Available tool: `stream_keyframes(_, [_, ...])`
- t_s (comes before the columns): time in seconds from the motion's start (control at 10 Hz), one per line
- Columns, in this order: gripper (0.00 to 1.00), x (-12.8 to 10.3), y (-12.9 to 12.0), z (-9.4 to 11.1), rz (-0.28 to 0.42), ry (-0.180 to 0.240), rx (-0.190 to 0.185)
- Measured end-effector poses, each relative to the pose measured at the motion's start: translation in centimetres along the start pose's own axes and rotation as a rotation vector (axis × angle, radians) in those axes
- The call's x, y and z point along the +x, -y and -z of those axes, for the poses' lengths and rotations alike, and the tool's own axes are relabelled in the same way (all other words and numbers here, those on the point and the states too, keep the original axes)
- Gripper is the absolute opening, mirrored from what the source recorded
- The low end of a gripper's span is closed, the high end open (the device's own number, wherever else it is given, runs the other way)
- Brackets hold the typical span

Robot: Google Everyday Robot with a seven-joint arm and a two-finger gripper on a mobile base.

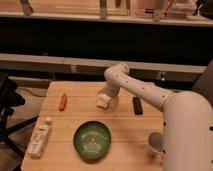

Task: Place the white sponge in the ceramic cup

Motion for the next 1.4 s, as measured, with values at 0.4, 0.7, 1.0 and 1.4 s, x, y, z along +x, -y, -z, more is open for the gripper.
stream_keyframes(0.4, [0.8, 0.2, 0.1, -0.8, -0.007, 0.002, -0.024])
stream_keyframes(0.7, [0.8, 0.0, 0.2, -1.4, 0.005, 0.006, -0.04])
stream_keyframes(1.0, [0.8, -0.2, 0.4, -2.0, 0.021, 0.009, -0.059])
stream_keyframes(1.4, [0.8, 0.1, 0.4, -2.8, 0.024, 0.014, -0.081])
